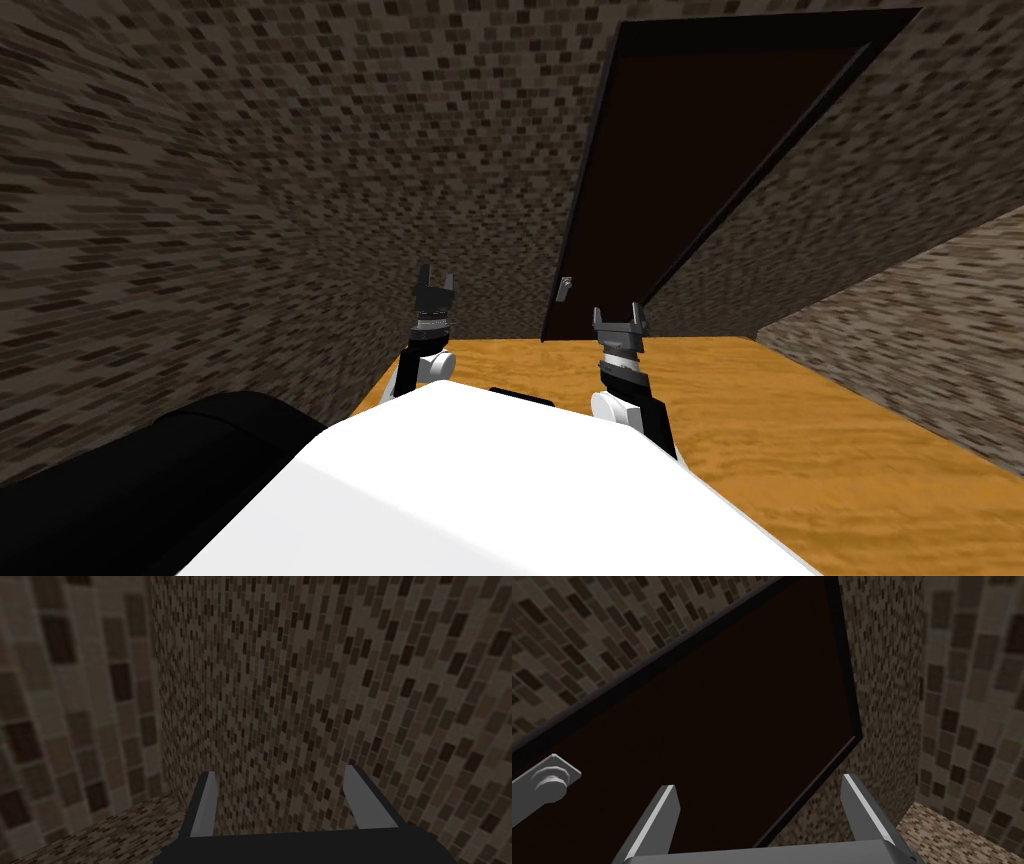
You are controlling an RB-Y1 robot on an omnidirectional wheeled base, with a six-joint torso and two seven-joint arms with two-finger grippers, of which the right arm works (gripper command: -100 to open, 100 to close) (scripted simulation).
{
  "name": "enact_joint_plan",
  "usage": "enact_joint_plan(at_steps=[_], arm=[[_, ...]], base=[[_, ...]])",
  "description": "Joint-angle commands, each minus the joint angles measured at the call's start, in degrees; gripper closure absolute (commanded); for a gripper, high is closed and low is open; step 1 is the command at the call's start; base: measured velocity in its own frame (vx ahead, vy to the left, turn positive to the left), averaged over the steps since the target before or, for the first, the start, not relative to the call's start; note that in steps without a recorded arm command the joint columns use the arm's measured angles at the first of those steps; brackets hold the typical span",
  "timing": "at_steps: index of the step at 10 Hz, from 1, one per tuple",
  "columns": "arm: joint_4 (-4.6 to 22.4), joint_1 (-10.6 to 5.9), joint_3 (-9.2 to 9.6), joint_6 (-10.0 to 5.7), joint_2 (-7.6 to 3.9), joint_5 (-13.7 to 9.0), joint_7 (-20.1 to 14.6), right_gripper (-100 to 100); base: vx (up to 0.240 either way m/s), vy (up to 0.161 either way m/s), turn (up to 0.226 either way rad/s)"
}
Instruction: Pull the door open
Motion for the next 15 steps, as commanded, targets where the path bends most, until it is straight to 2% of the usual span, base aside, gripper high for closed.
enact_joint_plan(at_steps=[1,3,4,7,8,10,11,13,14,15], arm=[[0.75,-0.55,0.15,0.07,-0.25,-1.73,-0.59,-100],[3.32,-1.44,0.87,-0.61,-1.48,-5.57,-2.51,-100],[3.32,-1.44,0.87,-0.61,-1.48,-5.96,-2.51,-100],[7.4,-2.86,2.03,-1.69,-3.41,-11.73,-5.56,-100],[7.4,-2.86,2.03,-1.69,-3.41,-12.68,-5.56,-100],[10.22,-3.83,2.82,-2.43,-4.73,-16.38,-7.66,-100],[10.22,-3.83,2.82,-2.43,-4.73,-17.3,-7.66,-100],[13.03,-4.8,3.62,-3.18,-6.05,-21.03,-9.77,-100],[13.03,-4.8,3.62,-3.18,-6.05,-21.94,-9.77,-100],[14.44,-5.29,4.01,-3.55,-6.71,-24.04,-10.82,-100]], base=[[0.058,-0.057,0.041],[0.062,-0.051,0.15],[0.046,-0.055,0.081],[0.059,-0.077,0.175],[0.059,-0.09,0.076],[0.047,-0.081,0.157],[0.027,-0.063,0.076],[0.041,-0.072,0.172],[0.046,-0.076,0.072],[0.037,-0.07,0.111]])
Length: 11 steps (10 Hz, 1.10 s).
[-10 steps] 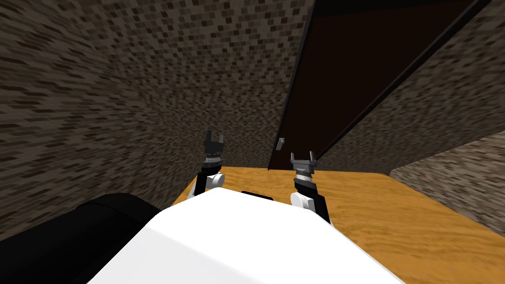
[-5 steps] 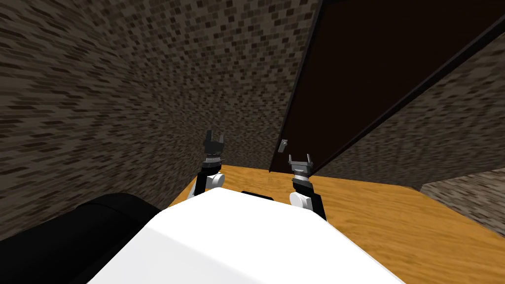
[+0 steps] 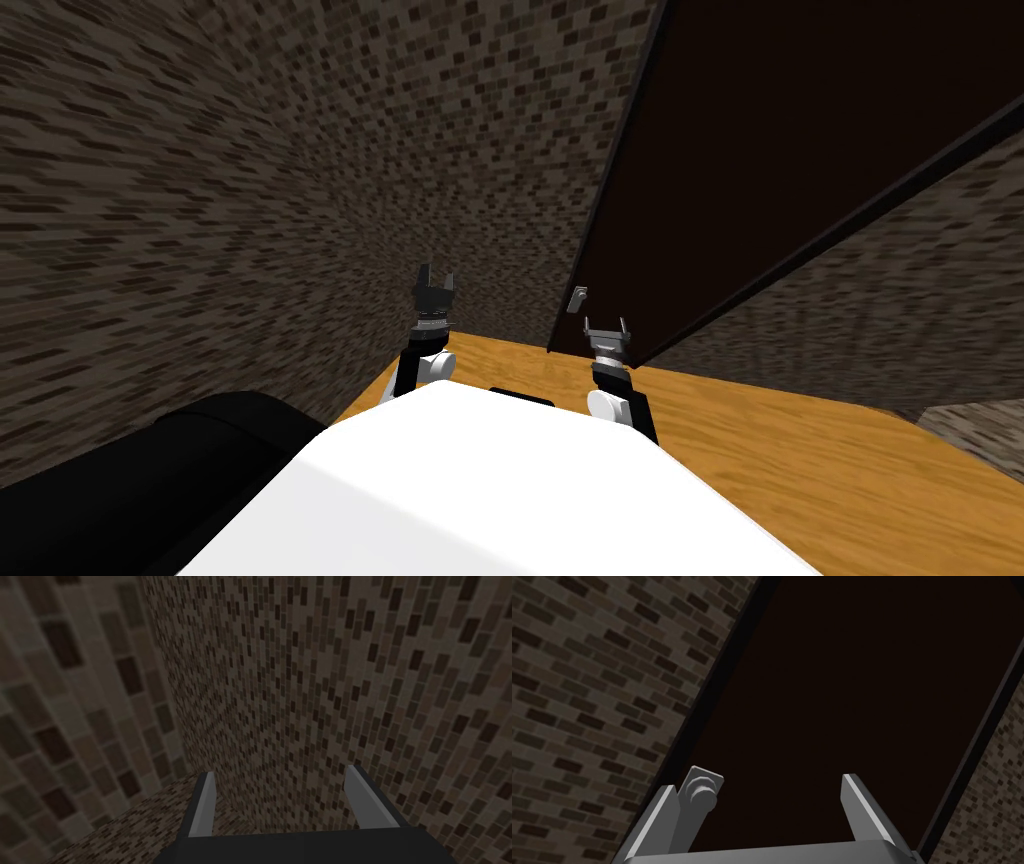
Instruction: Pull the door open
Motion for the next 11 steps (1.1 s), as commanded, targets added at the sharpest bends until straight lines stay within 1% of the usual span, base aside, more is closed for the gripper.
enact_joint_plan(at_steps=[1,2,3,4,5,6,8,9,10,11], arm=[[1.91,-0.7,0.57,-0.37,-0.86,-2.86,-1.52,-100],[1.91,-0.7,0.57,-0.37,-0.86,-3.74,-1.52,-100],[3.27,-1.18,0.95,-0.73,-1.5,-5.88,-2.55,-100],[4.64,-1.65,1.34,-1.09,-2.13,-7.56,-3.57,-100],[4.64,-1.65,1.34,-1.09,-2.13,-8.24,-3.57,-100],[6.0,-2.12,1.72,-1.45,-2.76,-10.44,-4.58,-100],[8.57,-3.01,2.45,-2.13,-3.95,-13.93,-6.5,-100],[8.57,-3.01,2.45,-2.13,-3.95,-14.7,-6.5,-100],[9.83,-3.44,2.8,-2.46,-4.53,-16.77,-7.44,-100],[10.99,-3.85,3.13,-2.77,-5.07,-18.41,-8.31,-100]], base=[[0.041,-0.098,0.185],[0.028,-0.074,0.089],[0.033,-0.064,0.135],[0.055,-0.097,0.194],[0.049,-0.077,0.076],[0.034,-0.063,0.118],[0.043,-0.096,0.229],[0.031,-0.086,0.042],[0.027,-0.072,0.071],[0.042,-0.086,0.18]])
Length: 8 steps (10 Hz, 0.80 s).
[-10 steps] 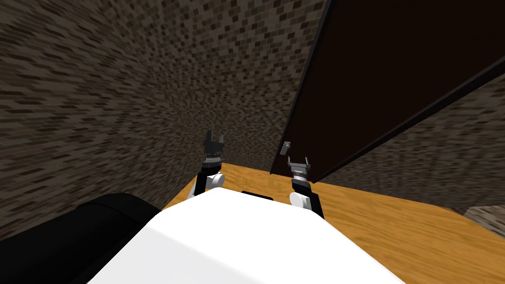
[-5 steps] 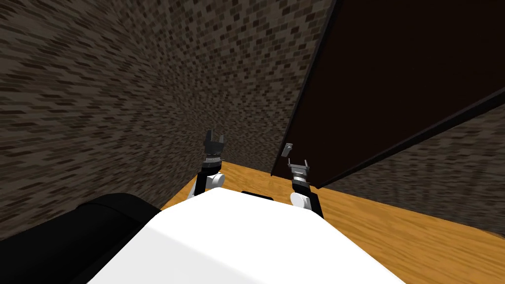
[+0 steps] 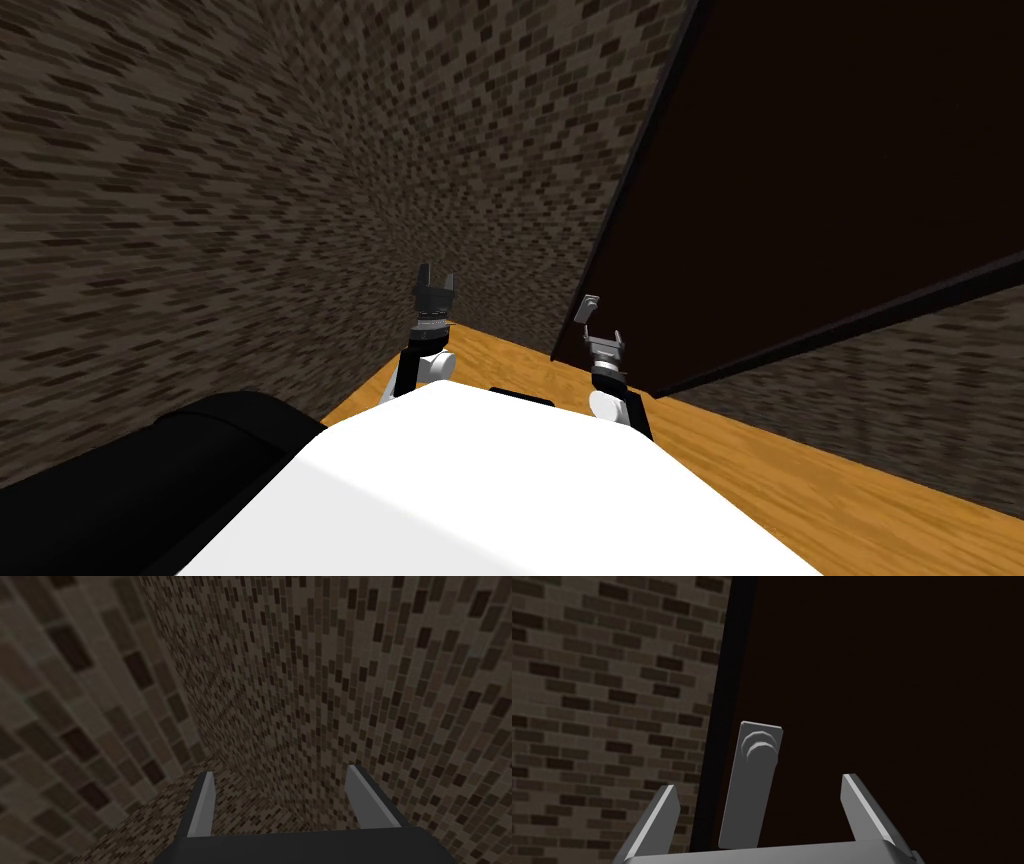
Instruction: Pull the door open
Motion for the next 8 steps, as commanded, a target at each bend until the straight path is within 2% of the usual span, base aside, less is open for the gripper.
enact_joint_plan(at_steps=[1,2,5,8], arm=[[1.85,-0.84,0.34,-0.29,-0.82,-2.86,-1.39,-100],[1.85,-0.84,0.34,-0.29,-0.82,-3.43,-1.39,-100],[4.96,-1.91,1.22,-1.11,-2.25,-8.54,-3.71,-100],[7.46,-2.78,1.92,-1.77,-3.39,-12.65,-5.58,-100]], base=[[0.047,-0.103,0.214],[0.026,-0.075,0.07],[0.037,-0.083,0.146],[0.039,-0.098,0.148]])
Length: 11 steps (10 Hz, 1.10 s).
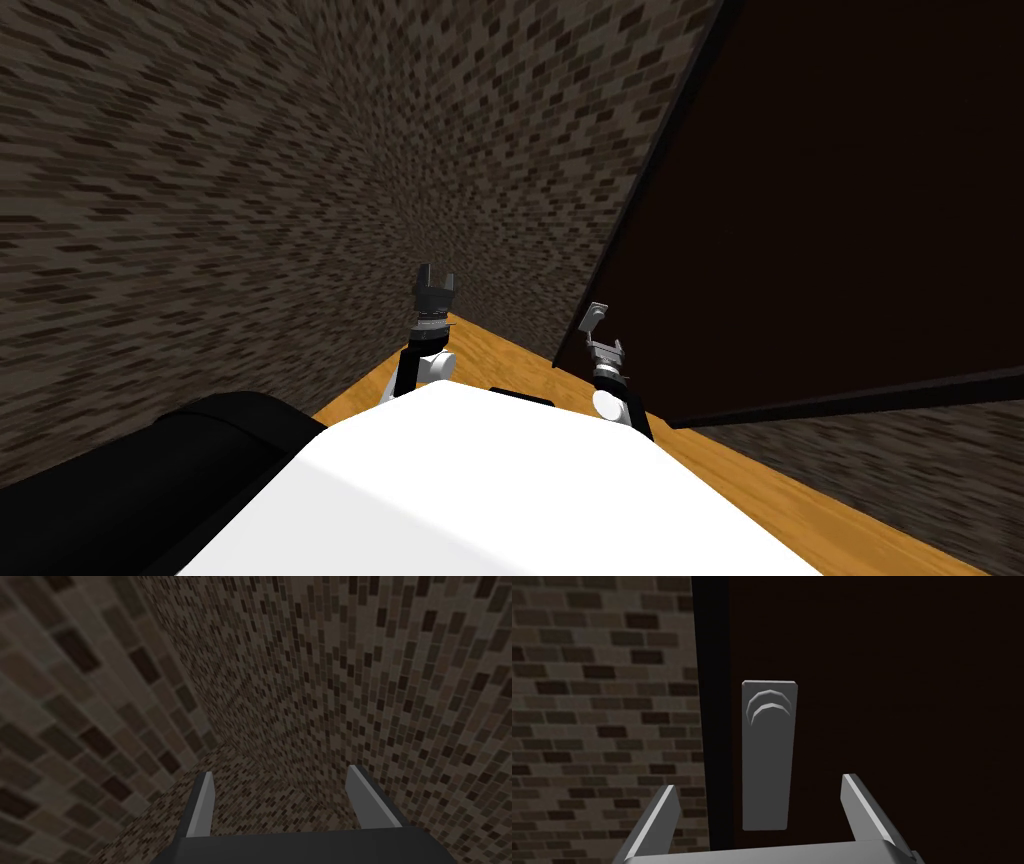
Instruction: Pull the door open
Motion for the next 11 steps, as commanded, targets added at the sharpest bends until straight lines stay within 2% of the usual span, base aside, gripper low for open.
enact_joint_plan(at_steps=[1,4,5,6,7,9,11], arm=[[1.09,-0.34,0.33,-0.32,-0.55,-1.95,-0.92,-100],[3.11,-1.04,0.9,-0.86,-1.47,-5.28,-2.43,-100],[2.77,-0.99,0.8,-0.7,-1.21,-4.59,-1.95,-100],[4.2,-1.2,-0.24,-0.84,-2.51,-4.86,-3.96,-100],[4.66,-1.26,-0.62,-0.86,-2.95,-4.92,-4.59,-100],[6.76,-1.53,-2.34,-0.95,-4.94,-5.2,-7.46,-100],[8.23,-1.73,-3.54,-1.01,-6.34,-5.39,-9.48,-100]], base=[[0.017,-0.083,0.119],[0.025,-0.075,0.108],[0.012,-0.031,0.023],[0.101,-0.002,0.138],[0.158,-0.008,0.157],[0.19,-0.016,0.136],[0.154,-0.027,0.12]])
